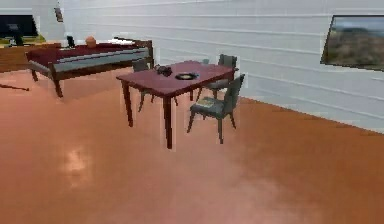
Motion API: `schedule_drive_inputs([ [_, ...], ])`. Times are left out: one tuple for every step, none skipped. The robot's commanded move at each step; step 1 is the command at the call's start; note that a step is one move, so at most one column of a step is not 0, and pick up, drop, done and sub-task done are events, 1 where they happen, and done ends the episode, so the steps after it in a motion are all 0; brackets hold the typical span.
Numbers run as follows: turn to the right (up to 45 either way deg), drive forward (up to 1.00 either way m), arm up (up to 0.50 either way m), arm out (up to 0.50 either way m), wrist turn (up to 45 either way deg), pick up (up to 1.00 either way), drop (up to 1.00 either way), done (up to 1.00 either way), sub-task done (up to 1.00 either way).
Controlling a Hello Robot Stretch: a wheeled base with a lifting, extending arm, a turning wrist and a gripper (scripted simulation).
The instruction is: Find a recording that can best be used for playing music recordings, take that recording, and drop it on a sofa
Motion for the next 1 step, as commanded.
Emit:
schedule_drive_inputs([
  [0.0,1.0,0.0,0.0,0.0,0.0,0.0,0.0,0.0],
])
